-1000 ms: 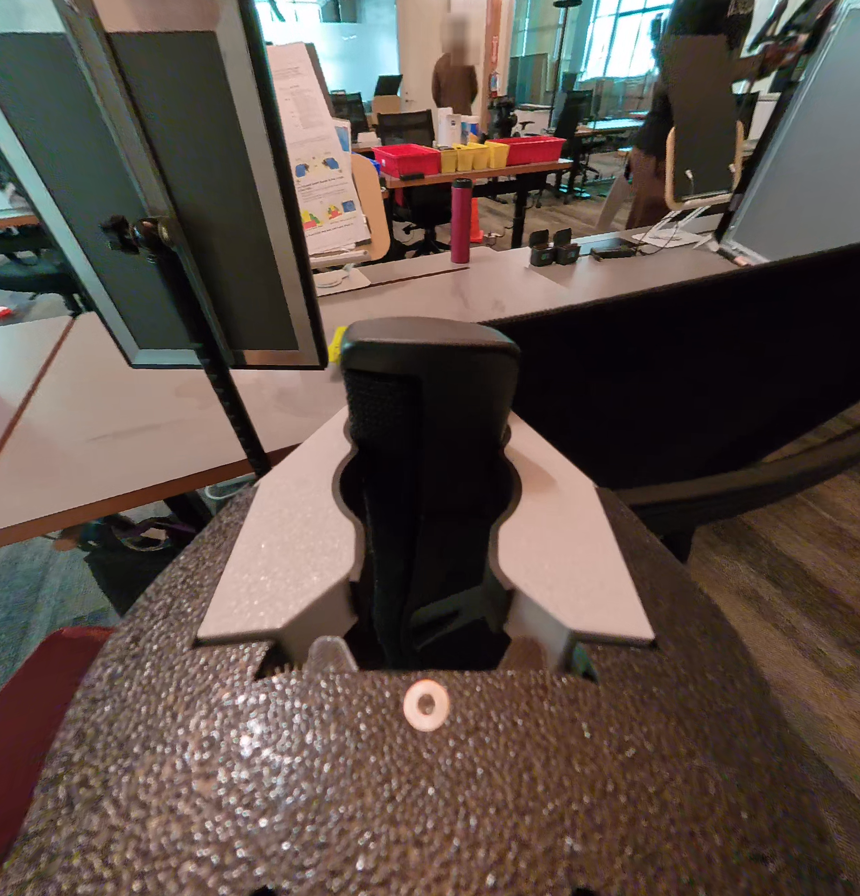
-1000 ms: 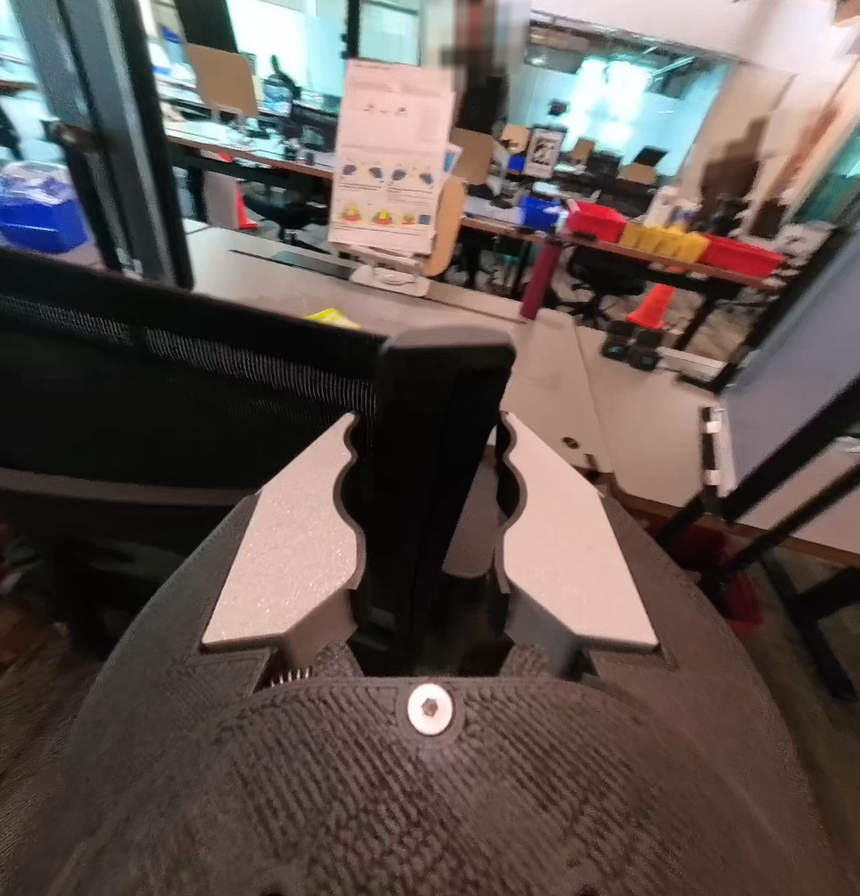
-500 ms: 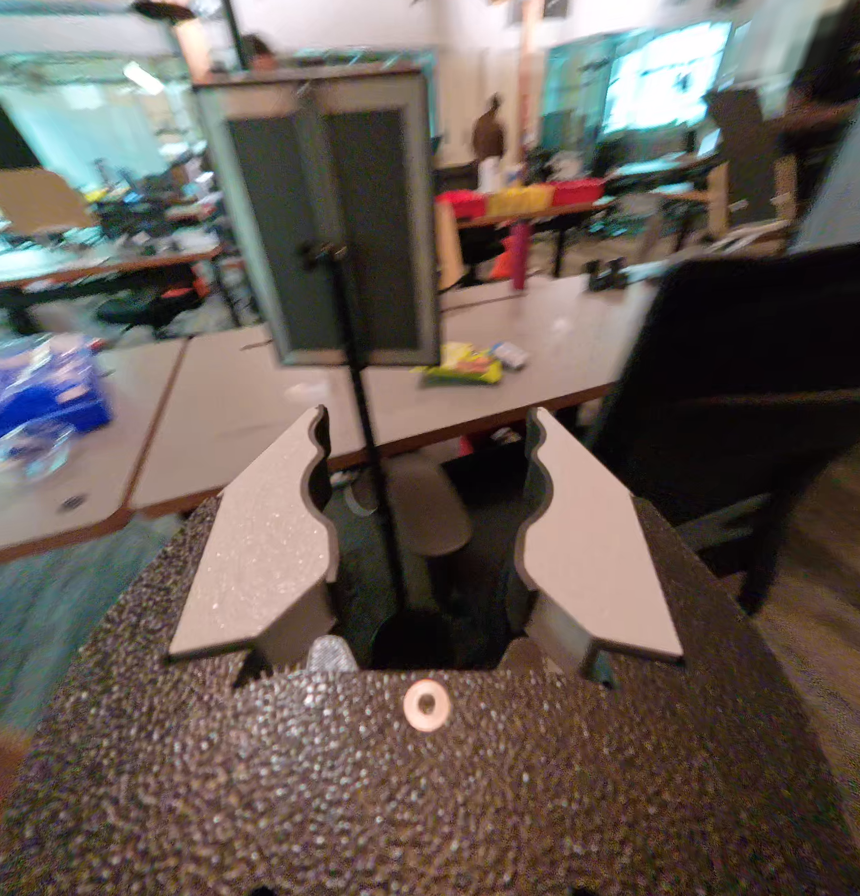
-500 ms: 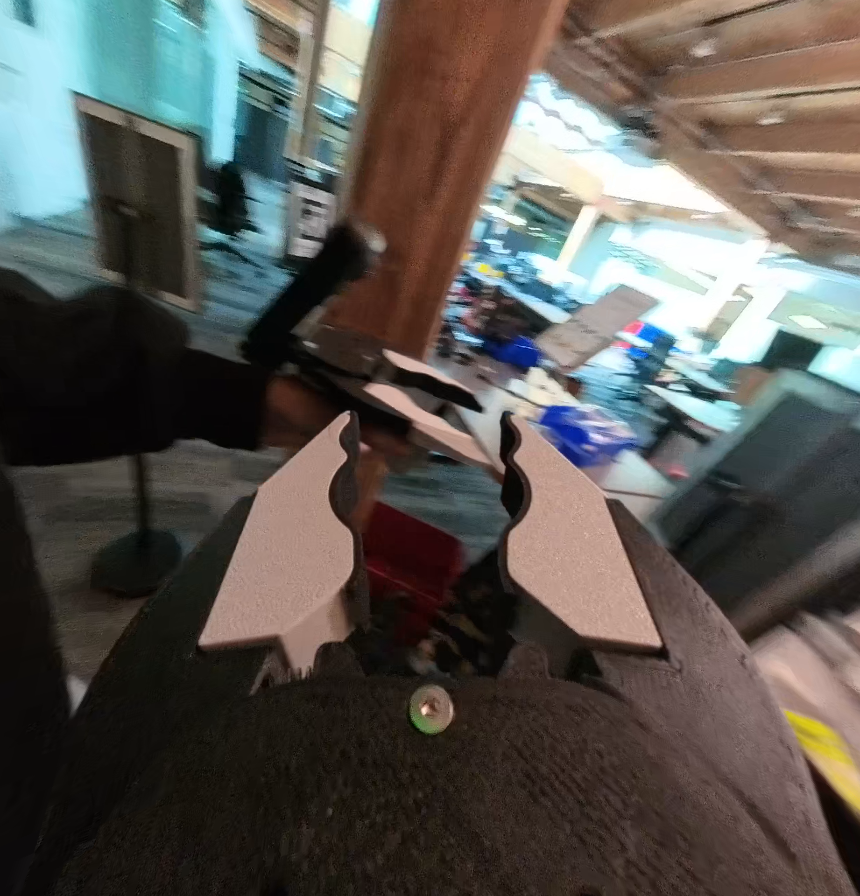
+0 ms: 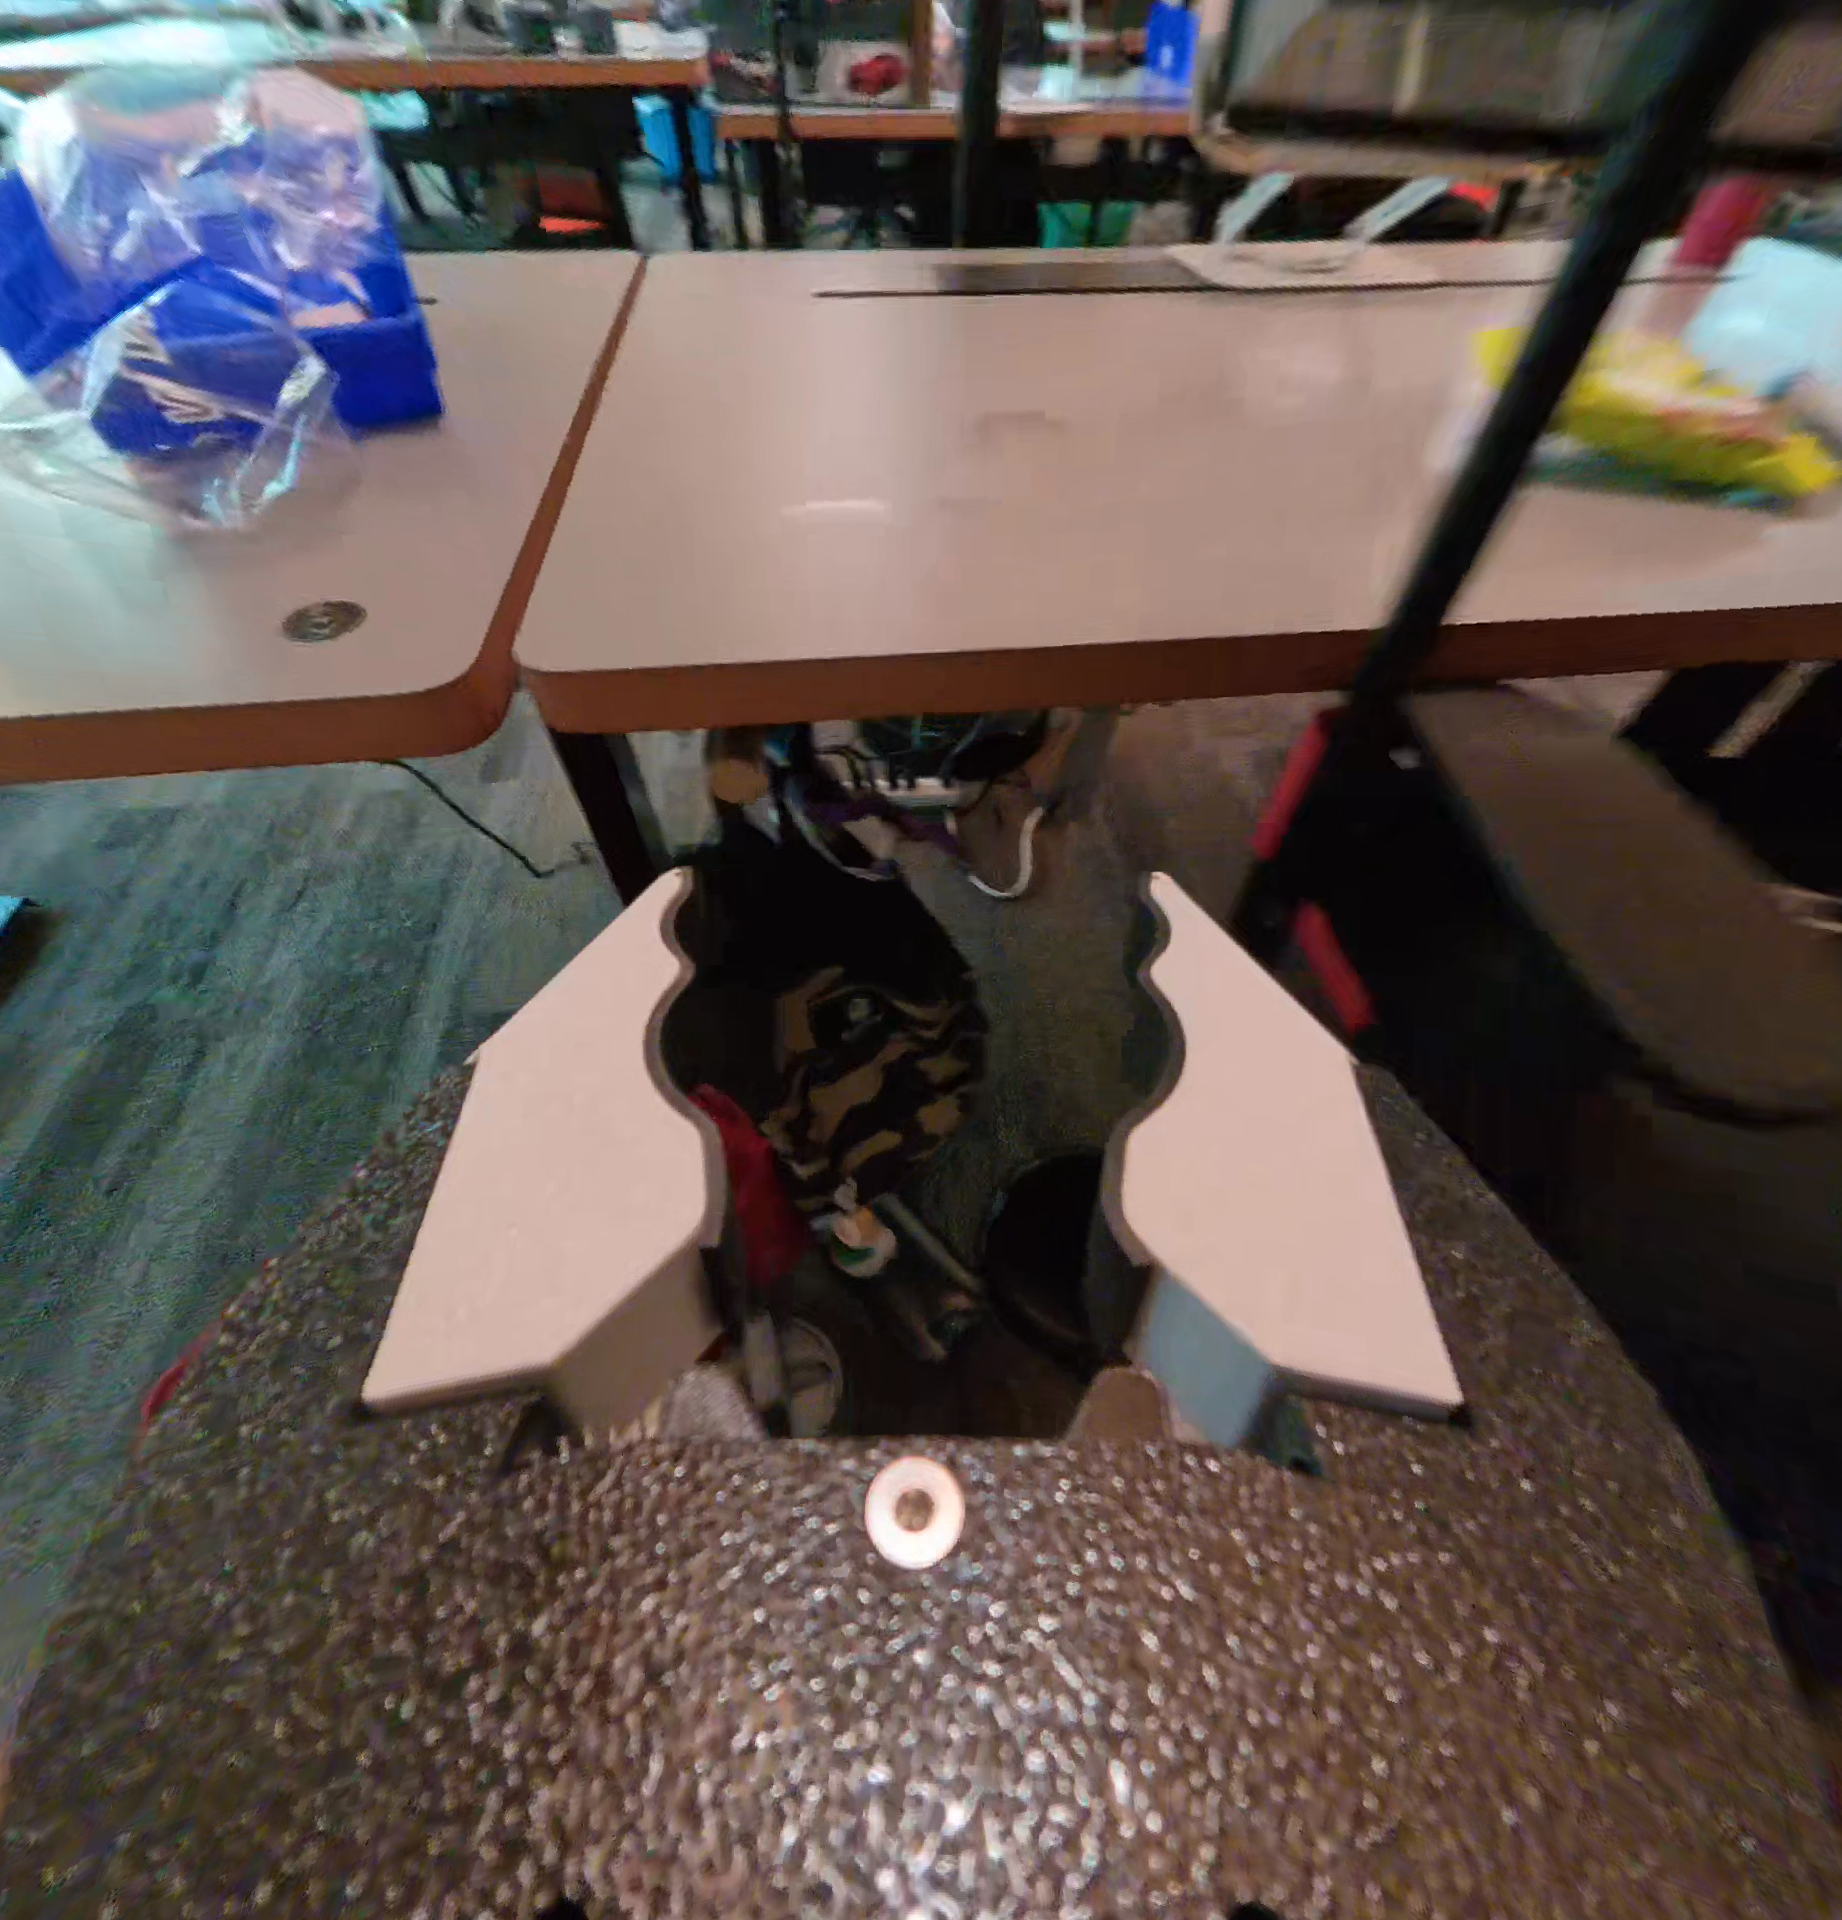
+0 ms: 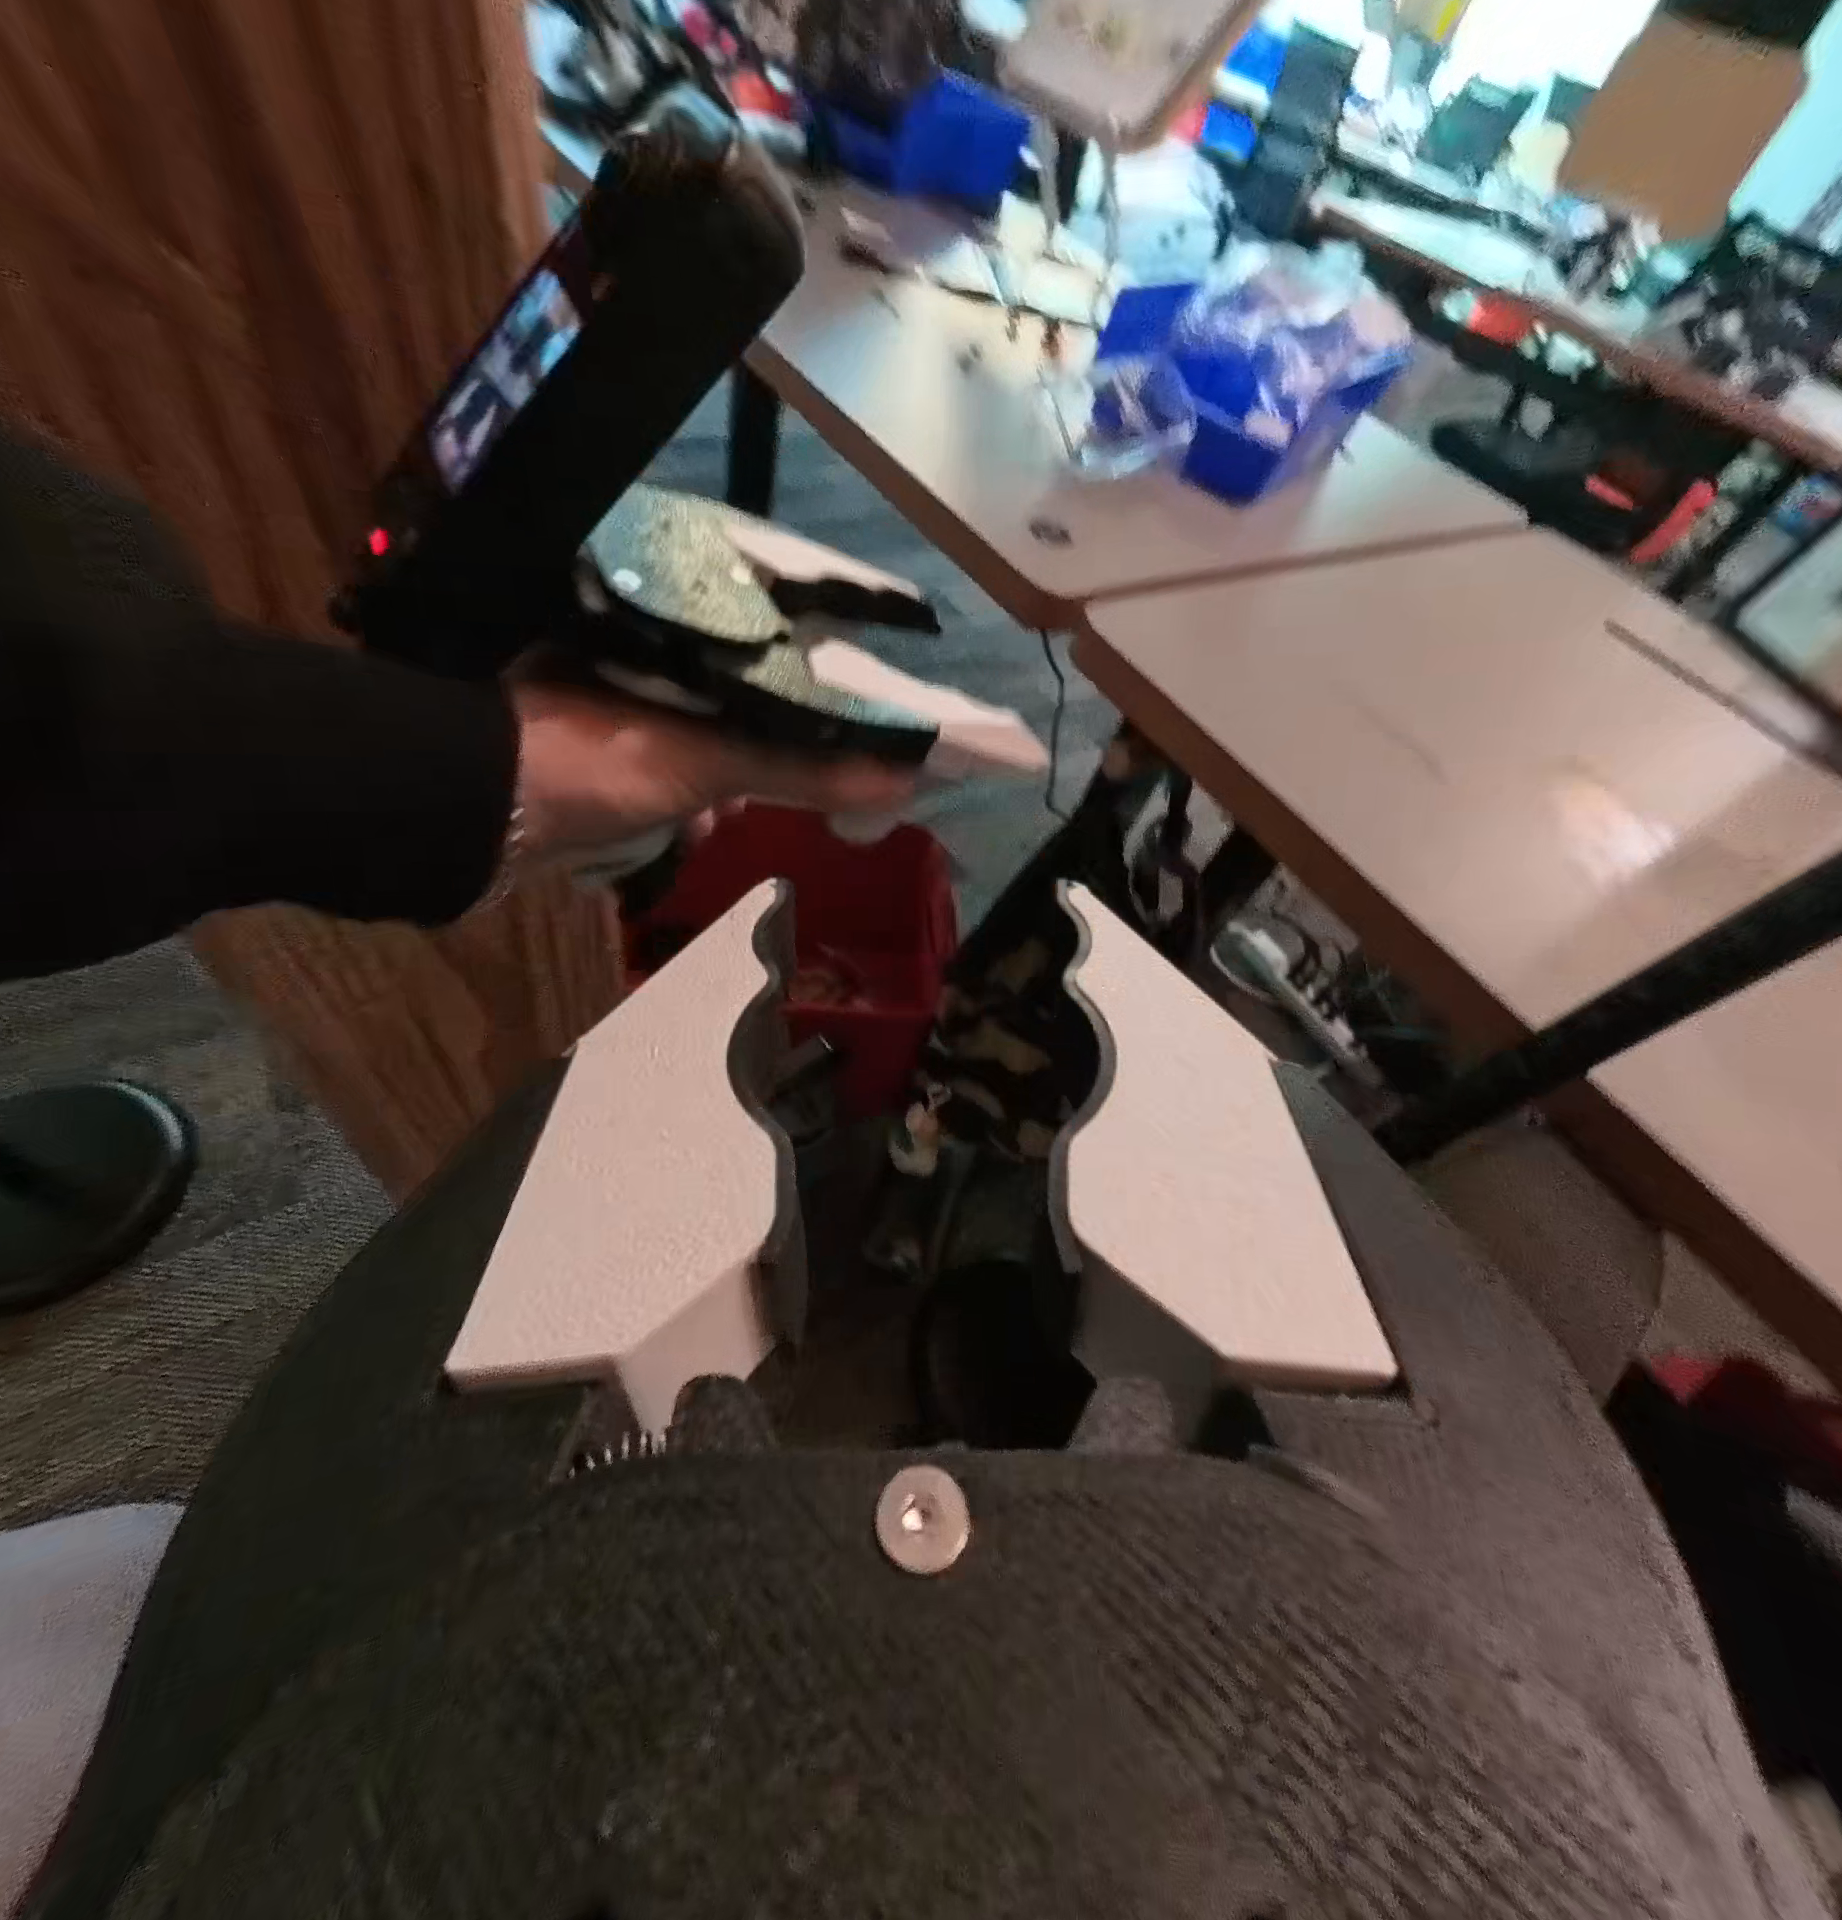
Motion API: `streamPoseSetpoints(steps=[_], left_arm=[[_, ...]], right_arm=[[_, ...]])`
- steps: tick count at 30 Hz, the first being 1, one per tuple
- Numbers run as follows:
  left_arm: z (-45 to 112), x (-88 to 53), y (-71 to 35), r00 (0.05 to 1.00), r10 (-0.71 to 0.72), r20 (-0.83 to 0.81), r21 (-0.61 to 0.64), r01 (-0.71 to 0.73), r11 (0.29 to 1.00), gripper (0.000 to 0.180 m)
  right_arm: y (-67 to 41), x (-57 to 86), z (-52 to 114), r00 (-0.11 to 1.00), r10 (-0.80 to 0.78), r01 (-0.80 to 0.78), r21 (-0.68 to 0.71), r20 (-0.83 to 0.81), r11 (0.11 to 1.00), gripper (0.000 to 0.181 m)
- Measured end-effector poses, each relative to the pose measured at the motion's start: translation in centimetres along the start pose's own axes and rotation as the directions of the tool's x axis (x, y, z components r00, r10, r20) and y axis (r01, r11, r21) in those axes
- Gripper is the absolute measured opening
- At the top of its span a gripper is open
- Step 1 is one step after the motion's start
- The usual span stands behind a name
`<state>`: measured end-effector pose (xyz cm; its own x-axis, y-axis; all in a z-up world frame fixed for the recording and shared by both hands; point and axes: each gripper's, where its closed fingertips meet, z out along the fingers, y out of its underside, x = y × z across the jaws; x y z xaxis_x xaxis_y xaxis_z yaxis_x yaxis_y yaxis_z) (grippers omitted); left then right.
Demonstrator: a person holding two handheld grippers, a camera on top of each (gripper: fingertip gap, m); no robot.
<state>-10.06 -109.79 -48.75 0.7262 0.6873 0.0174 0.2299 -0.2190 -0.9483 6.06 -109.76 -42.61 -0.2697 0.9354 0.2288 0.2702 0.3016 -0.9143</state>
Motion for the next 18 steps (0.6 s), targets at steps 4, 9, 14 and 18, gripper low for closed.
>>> streamPoseSetpoints(steps=[4,9,14,18], left_arm=[[9.8,-7.4,4.0,0.988,-0.03,0.153,0.051,0.022,0.998,0.074],[21.3,-12.1,8.7,0.983,-0.029,0.181,0.102,0.011,0.995,0.06],[28.7,-11.0,9.3,0.996,0.073,0.045,0.184,-0.081,0.98,0.061],[31.4,-11.7,9.4,0.994,0.075,0.082,0.145,-0.086,0.986,0.026]], right_arm=[[7.4,-0.4,2.5,0.996,0.067,-0.073,-0.121,-0.058,0.99,0.05],[16.4,-3.1,2.3,0.991,0.127,-0.132,-0.239,-0.037,0.962,0.05],[22.3,-5.0,1.3,0.984,0.174,-0.175,-0.329,-0.033,0.928,0.05],[24.3,-4.9,0.9,0.975,0.217,-0.223,-0.347,-0.056,0.911,0.048]])
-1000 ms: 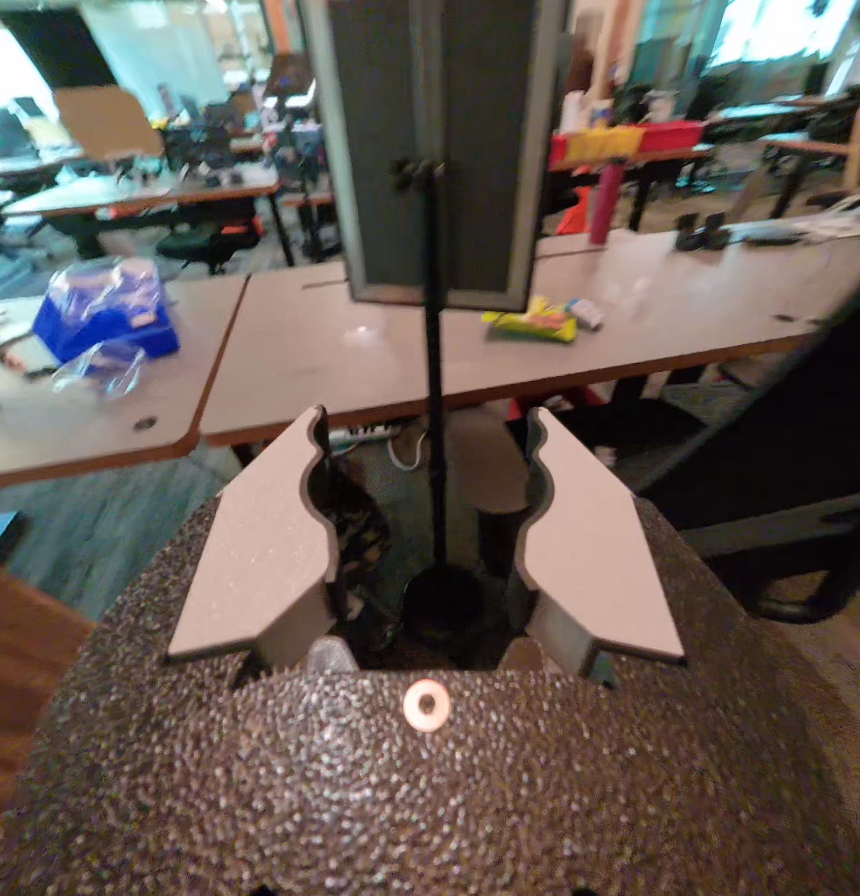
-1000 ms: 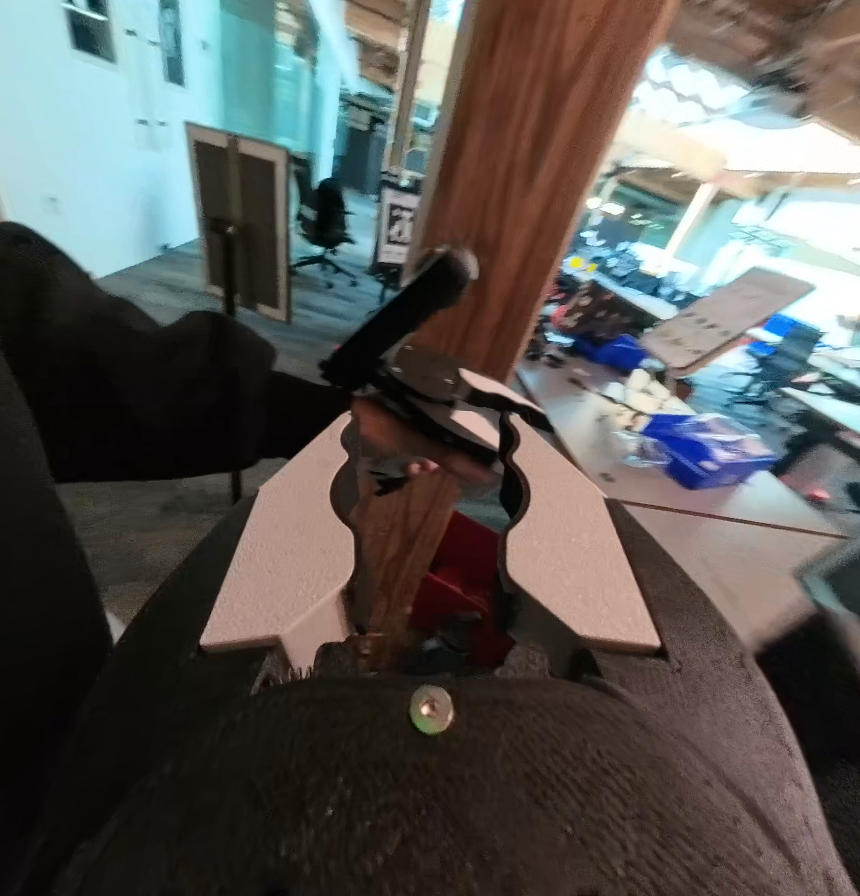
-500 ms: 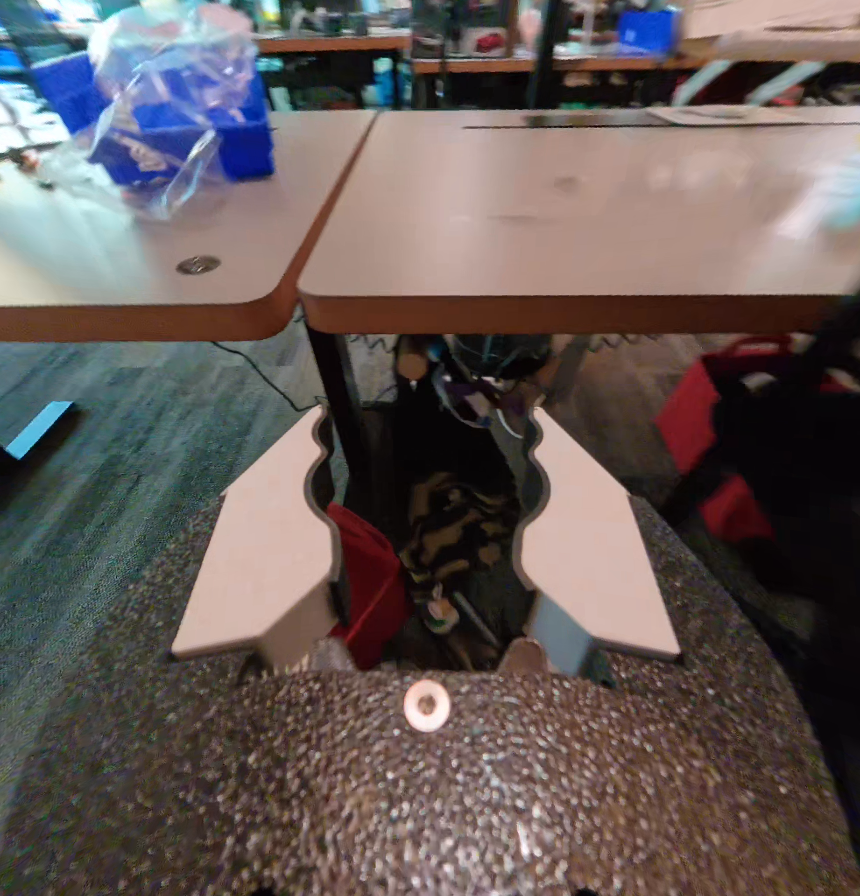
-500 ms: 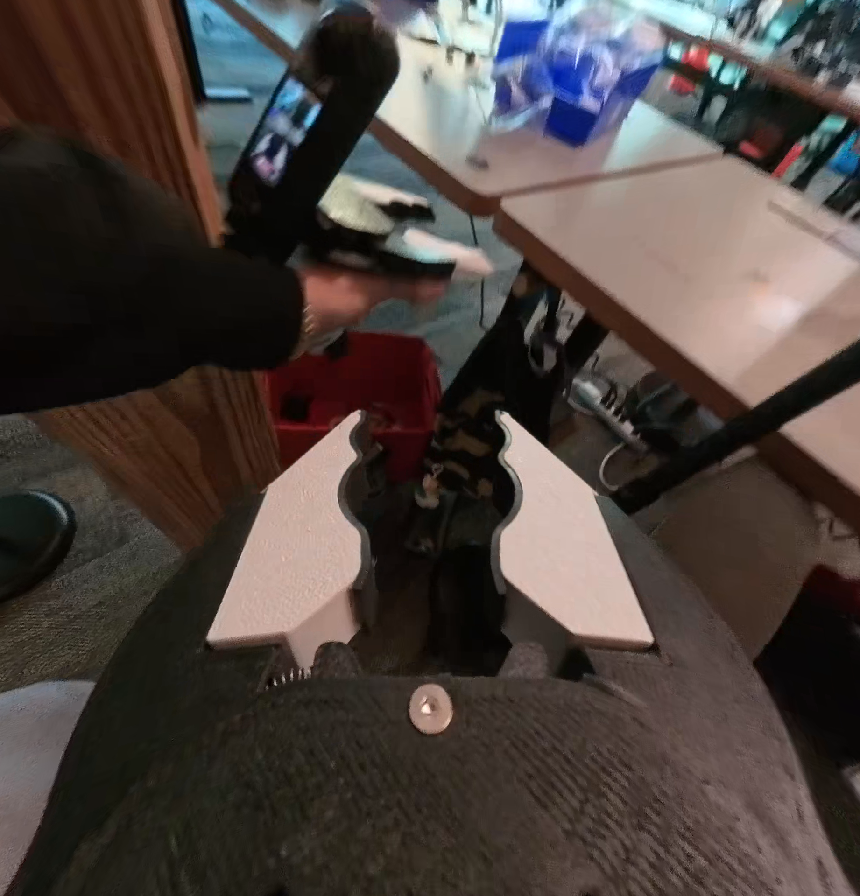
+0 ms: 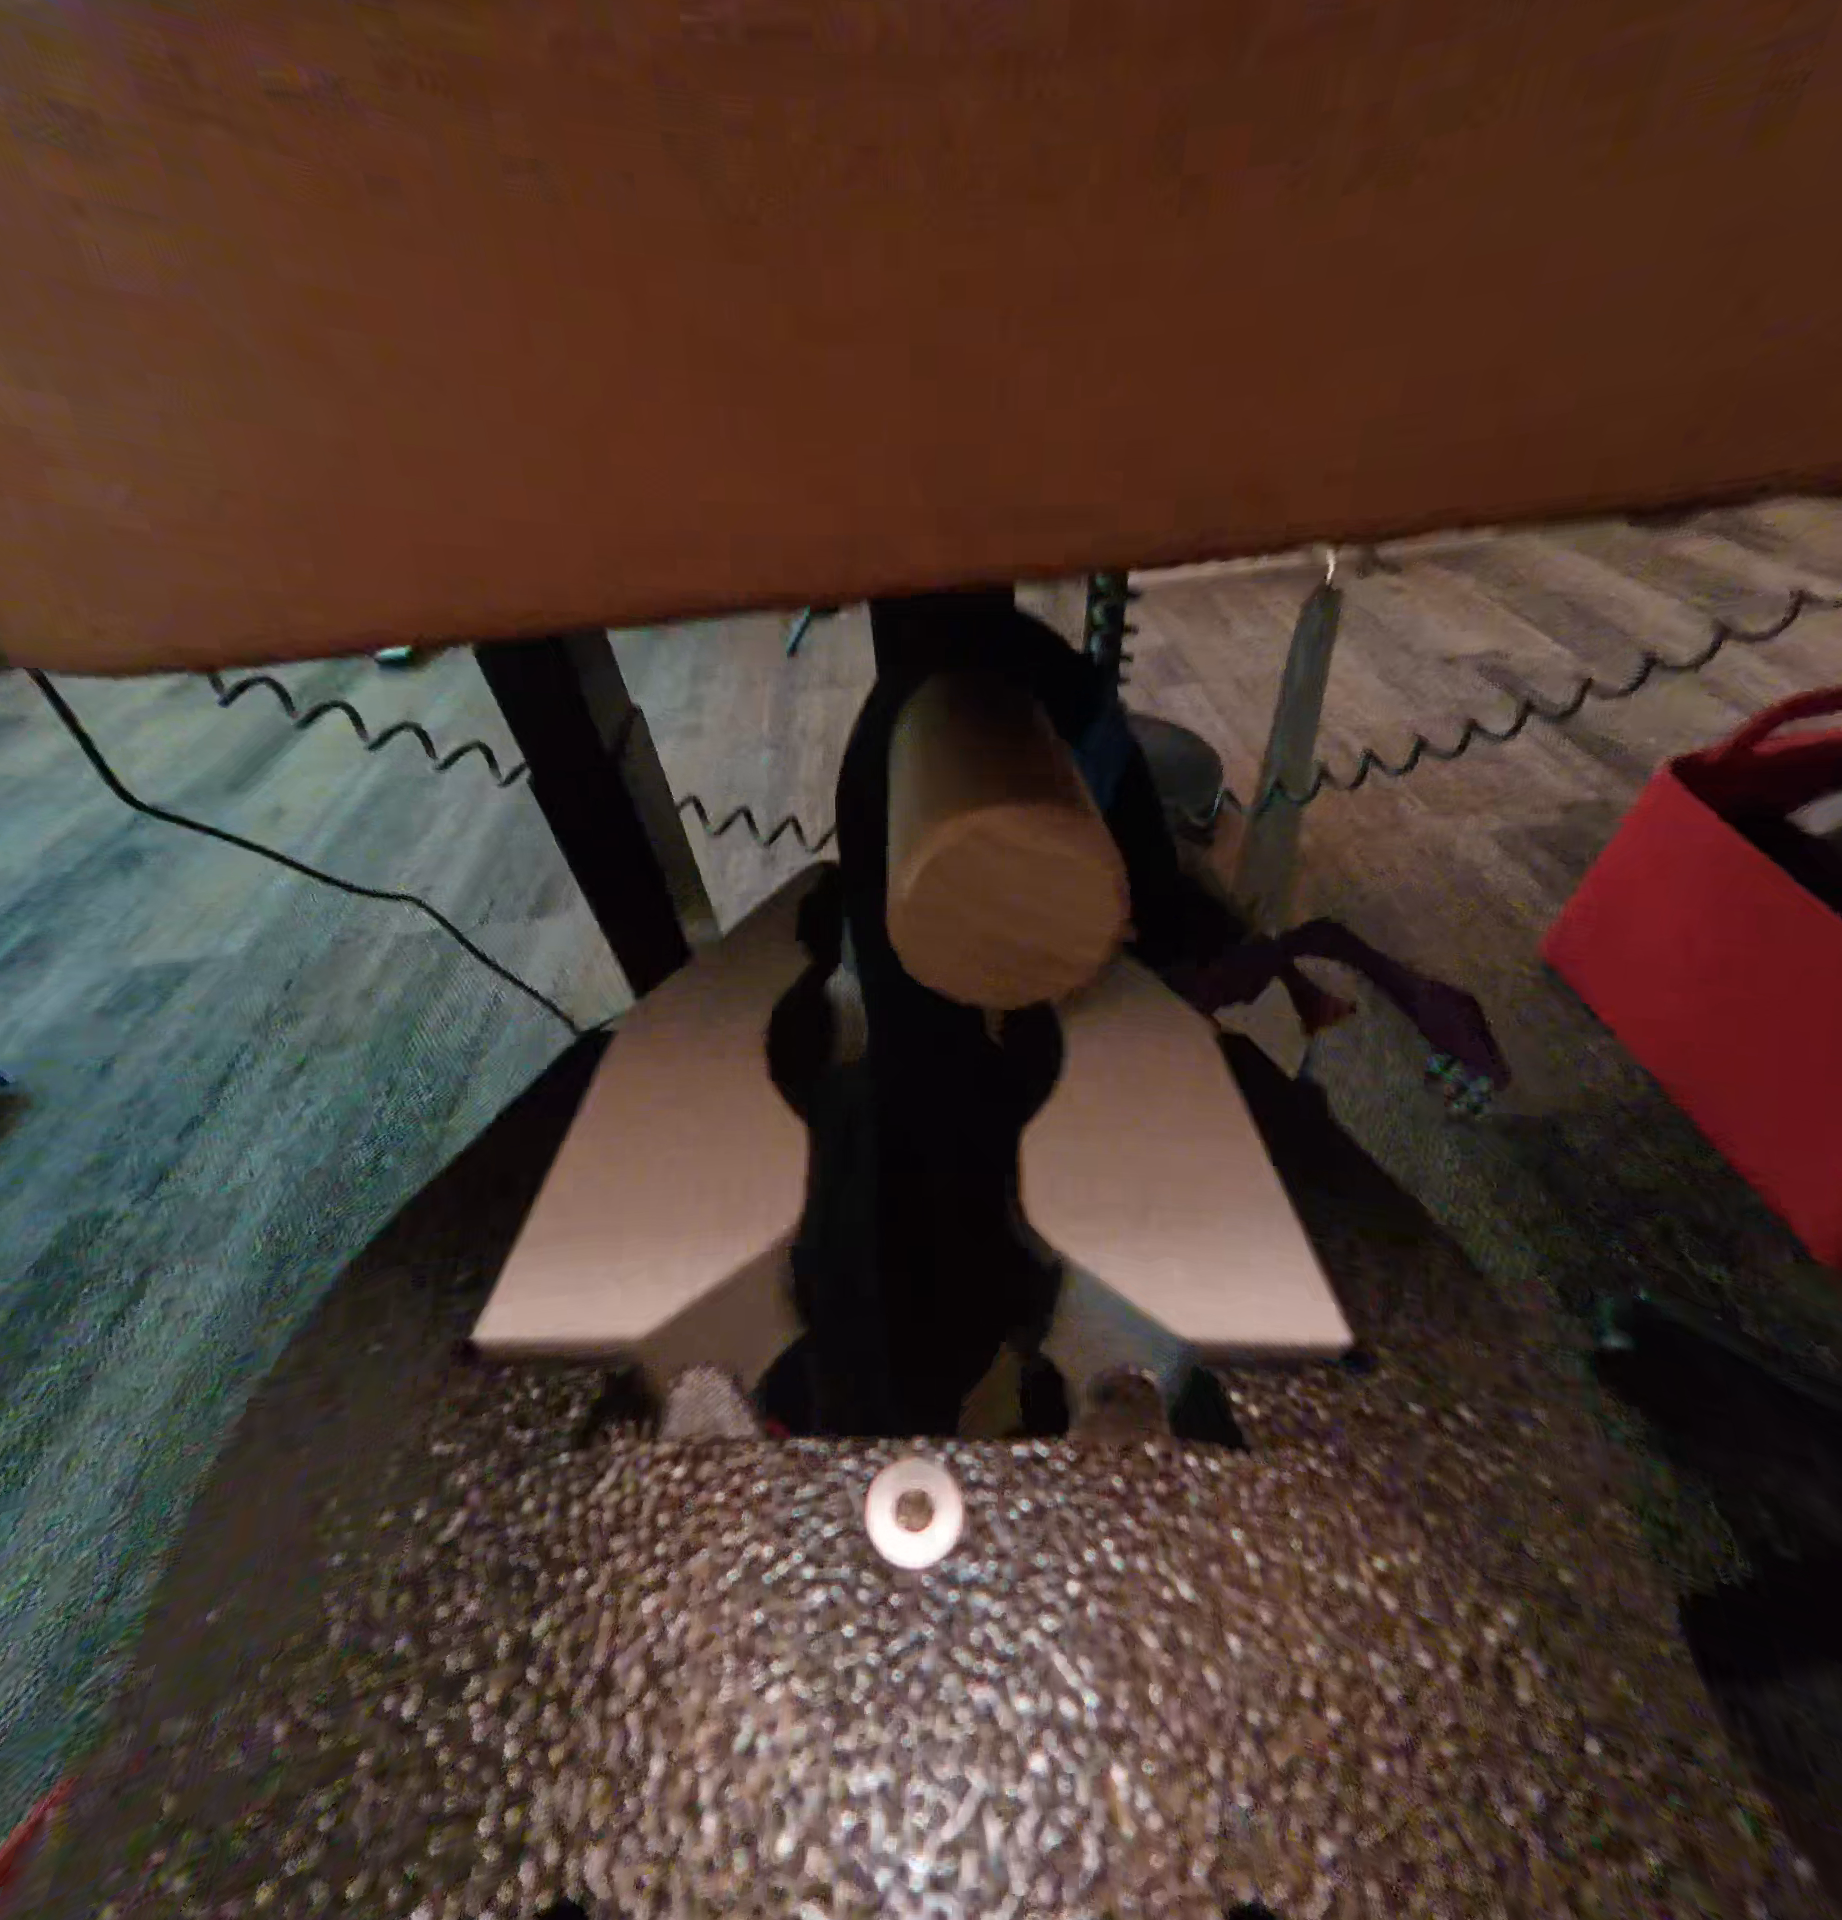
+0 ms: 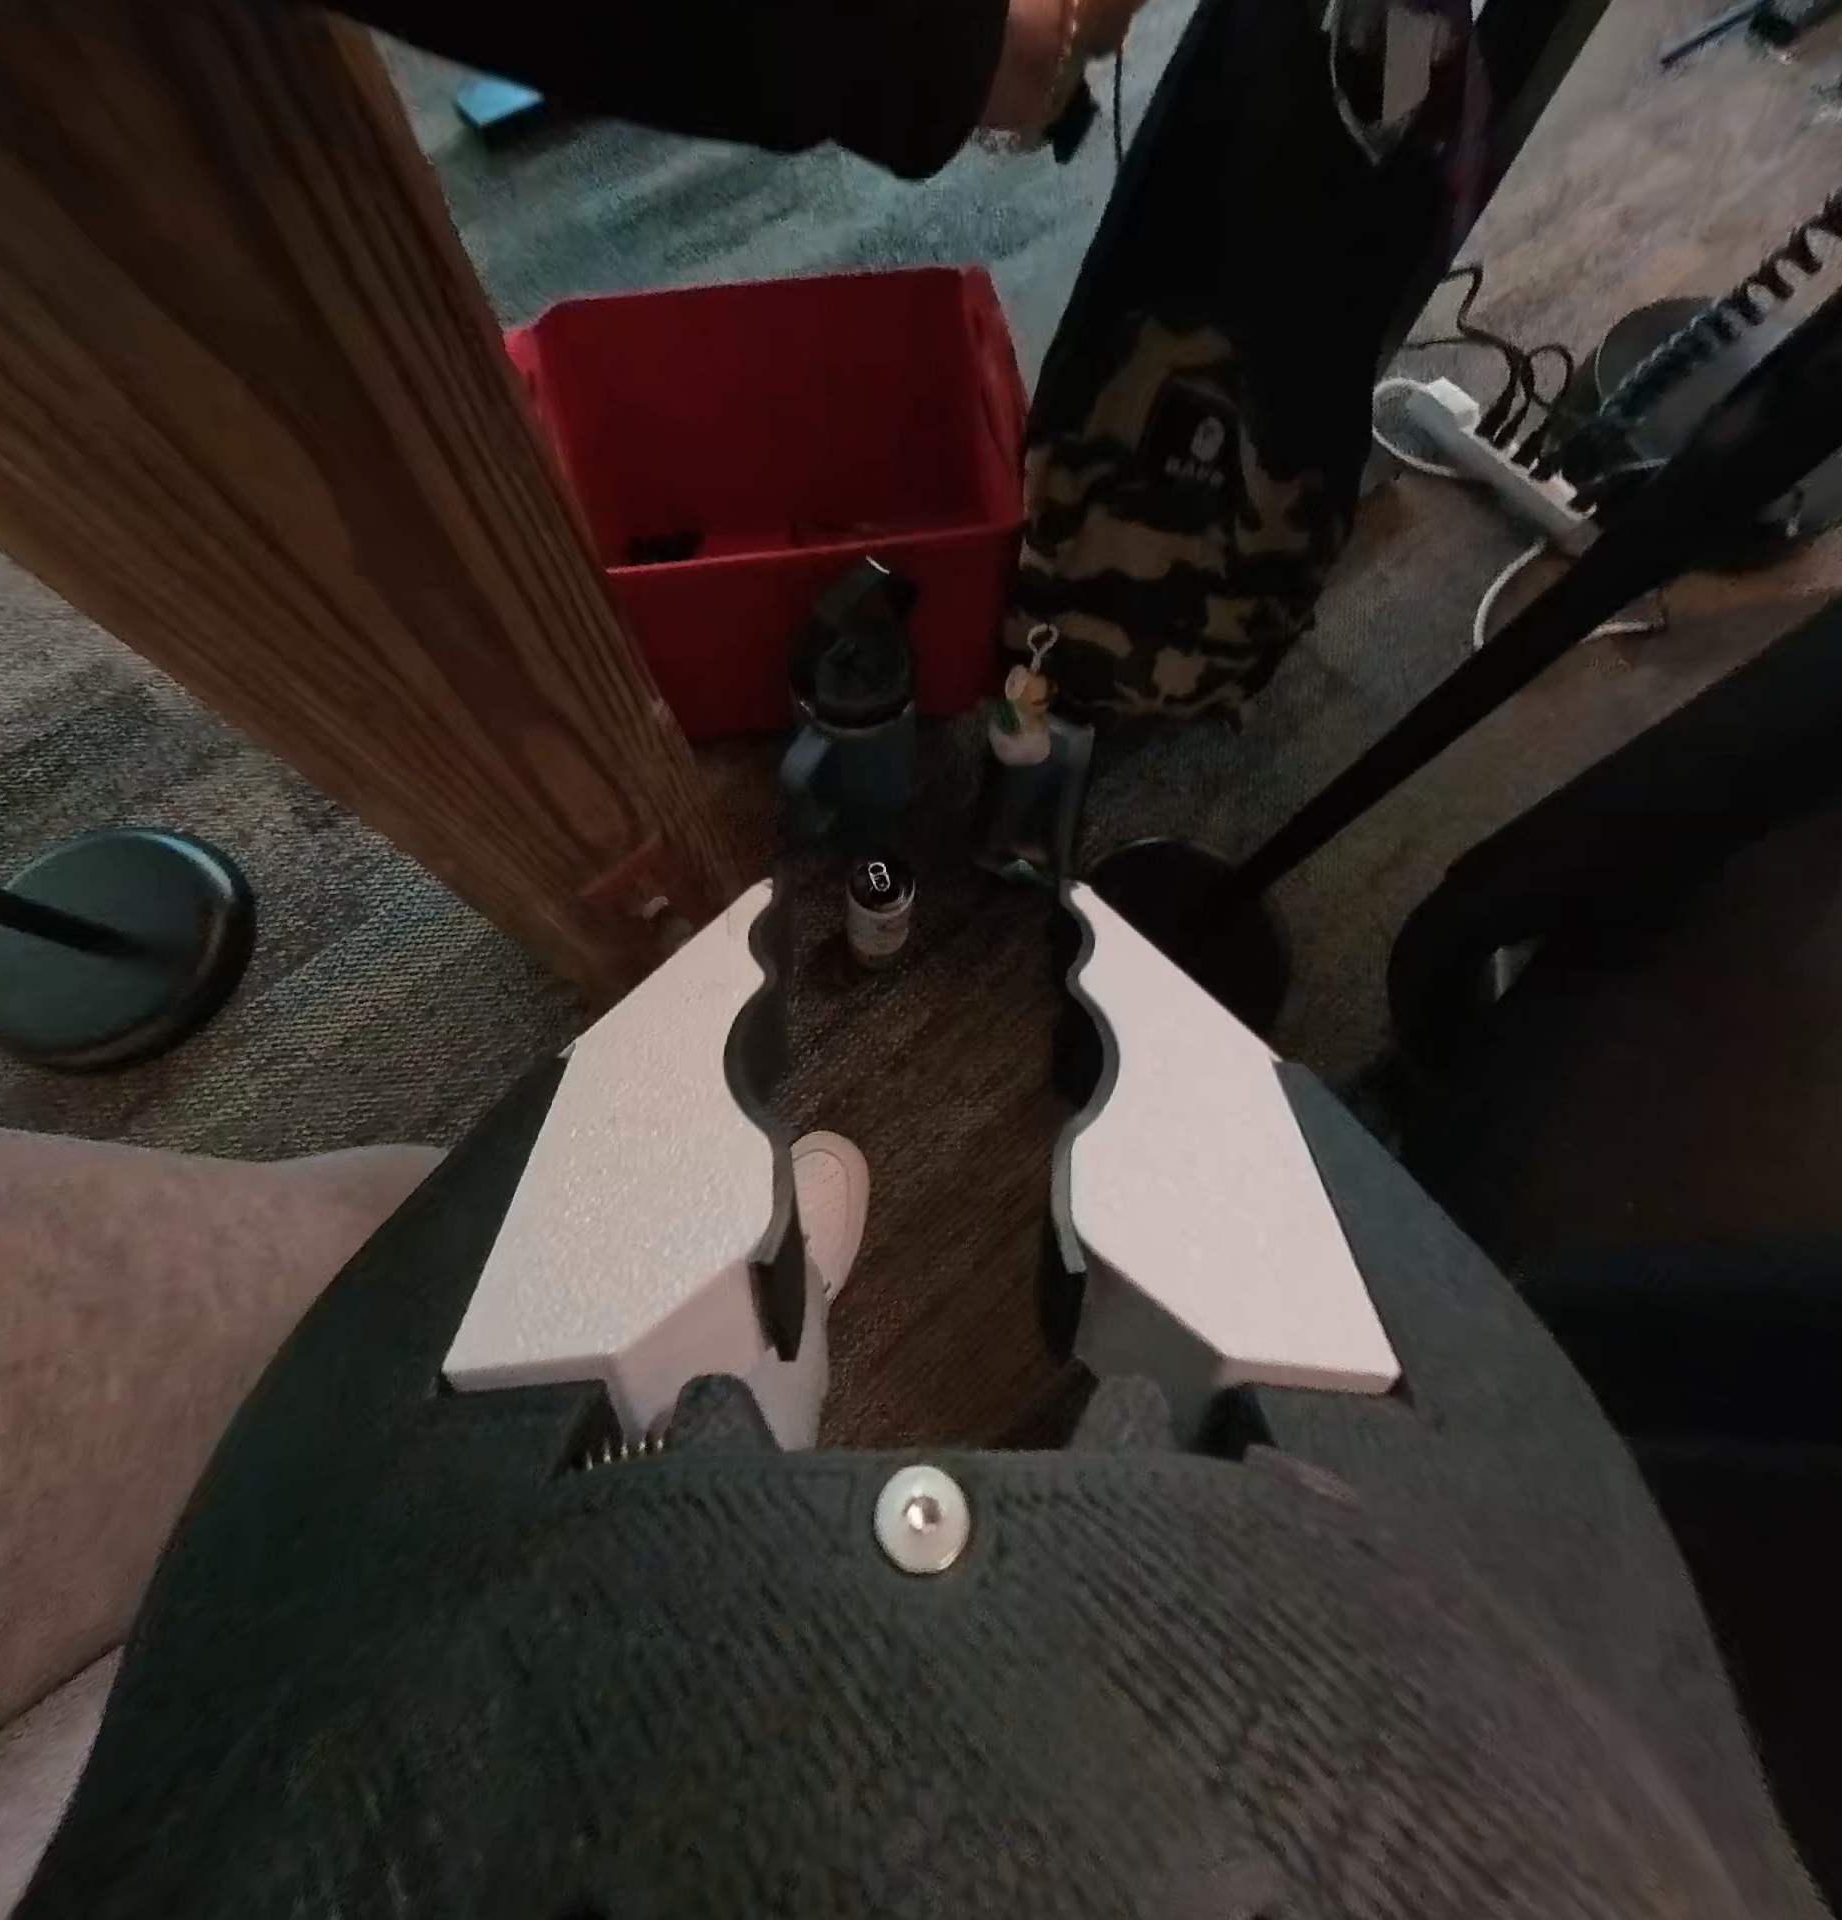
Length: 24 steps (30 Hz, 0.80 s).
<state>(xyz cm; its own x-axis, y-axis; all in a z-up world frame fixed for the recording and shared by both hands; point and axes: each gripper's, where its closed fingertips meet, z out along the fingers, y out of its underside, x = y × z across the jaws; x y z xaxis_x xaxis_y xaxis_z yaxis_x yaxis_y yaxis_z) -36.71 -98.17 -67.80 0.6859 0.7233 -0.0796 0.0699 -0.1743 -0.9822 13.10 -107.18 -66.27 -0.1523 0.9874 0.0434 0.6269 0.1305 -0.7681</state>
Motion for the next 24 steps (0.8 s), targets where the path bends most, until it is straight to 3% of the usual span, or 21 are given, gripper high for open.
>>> streamPoseSetpoints(steps=[3,6,10,16,20,24], left_arm=[[0.2,-0.6,0.6,0.998,0.026,0.057,-0.021,-0.025,0.999,0.008],[-0.8,-0.5,0.7,0.988,-0.134,0.073,-0.07,0.139,0.988,0.004],[-2.8,-0.3,0.5,0.967,-0.238,0.095,-0.051,0.243,0.969,0.0],[-4.2,0.4,0.0,0.912,-0.406,-0.059,-0.036,0.405,0.914,0.0],[-5.8,1.0,0.0,0.914,-0.377,-0.152,-0.06,0.373,0.926,0.0],[-6.7,4.2,-0.1,0.931,-0.25,-0.266,-0.108,0.229,0.967,0.0]], right_arm=[[0.5,0.5,0.6,1.0,0.025,-0.025,-0.014,0.002,1.0,0.048],[0.2,0.9,1.3,0.998,0.054,-0.054,0.0,0.011,0.999,0.048],[0.4,1.0,1.9,0.987,0.152,-0.152,-0.008,0.05,0.988,0.046],[1.5,2.2,1.4,0.994,0.101,-0.1,-0.028,0.035,0.995,0.042],[1.5,3.6,1.7,0.994,0.105,-0.105,-0.025,0.013,0.994,0.04],[1.5,4.3,2.2,0.995,0.097,-0.096,-0.027,0.008,0.995,0.04]])
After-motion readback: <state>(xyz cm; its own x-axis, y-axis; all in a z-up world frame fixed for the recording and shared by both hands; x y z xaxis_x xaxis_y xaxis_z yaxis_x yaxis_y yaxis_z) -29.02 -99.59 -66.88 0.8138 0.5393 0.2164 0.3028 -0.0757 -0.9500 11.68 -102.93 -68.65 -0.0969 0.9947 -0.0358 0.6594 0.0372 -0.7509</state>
